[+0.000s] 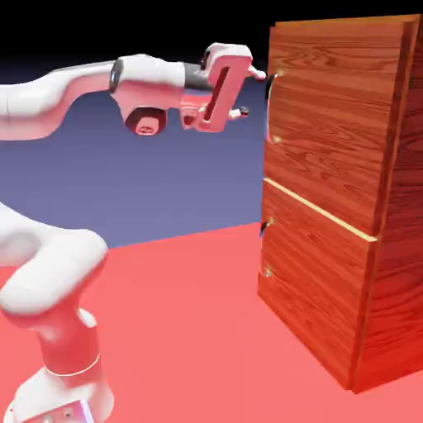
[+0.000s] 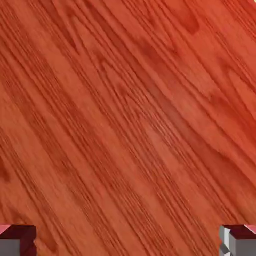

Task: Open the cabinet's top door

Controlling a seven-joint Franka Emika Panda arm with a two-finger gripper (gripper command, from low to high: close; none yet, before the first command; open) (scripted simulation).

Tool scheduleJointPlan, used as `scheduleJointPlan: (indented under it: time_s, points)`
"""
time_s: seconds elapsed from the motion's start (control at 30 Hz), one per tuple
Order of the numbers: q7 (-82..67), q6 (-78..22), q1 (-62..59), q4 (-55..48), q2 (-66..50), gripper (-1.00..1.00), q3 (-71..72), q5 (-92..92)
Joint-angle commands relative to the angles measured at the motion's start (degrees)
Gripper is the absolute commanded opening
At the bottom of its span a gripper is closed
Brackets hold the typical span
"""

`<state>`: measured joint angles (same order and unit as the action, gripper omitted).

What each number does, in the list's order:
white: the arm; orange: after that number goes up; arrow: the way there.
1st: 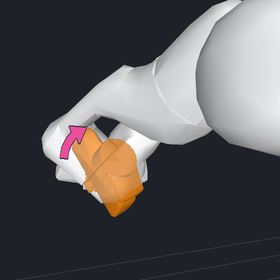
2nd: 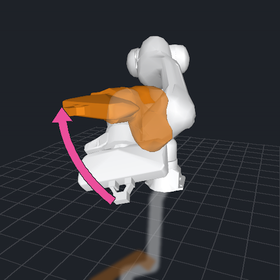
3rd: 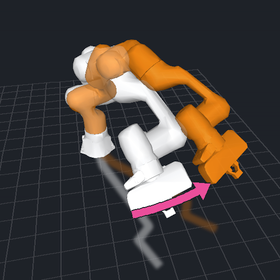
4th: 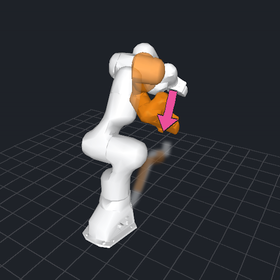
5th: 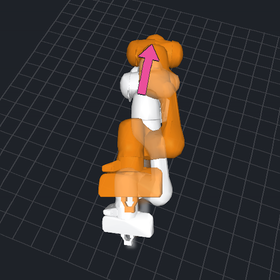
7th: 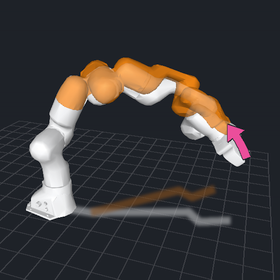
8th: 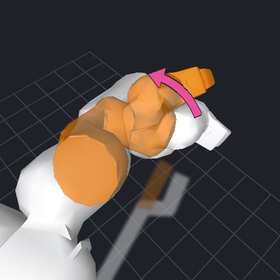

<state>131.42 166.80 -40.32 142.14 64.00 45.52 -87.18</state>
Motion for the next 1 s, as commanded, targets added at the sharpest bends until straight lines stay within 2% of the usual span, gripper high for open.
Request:
scheduleJointPlan:
  time_s: [0.0,0.43,0.67,0.7,0.73,0.97]
  points:
    - [2.5,-0.2,-1.15,-0.53,0.88,0.0,1.28,-2.45]
    - [34.58,-2.8,-15.94,-7.33,12.18,0.0,17.69,-33.89]
    - [34.58,-6.66,-26.35,-13.99,13.07,0.0,20.35,-37.92]
    - [34.58,-6.66,-26.35,-13.99,13.07,-1.0,20.35,-37.92]
    - [34.58,-6.66,-26.35,-13.99,13.07,-1.0,20.35,-37.92]
    - [34.54,-24.1,-22.43,-1.76,24.5,-1.0,13.06,-41.14]
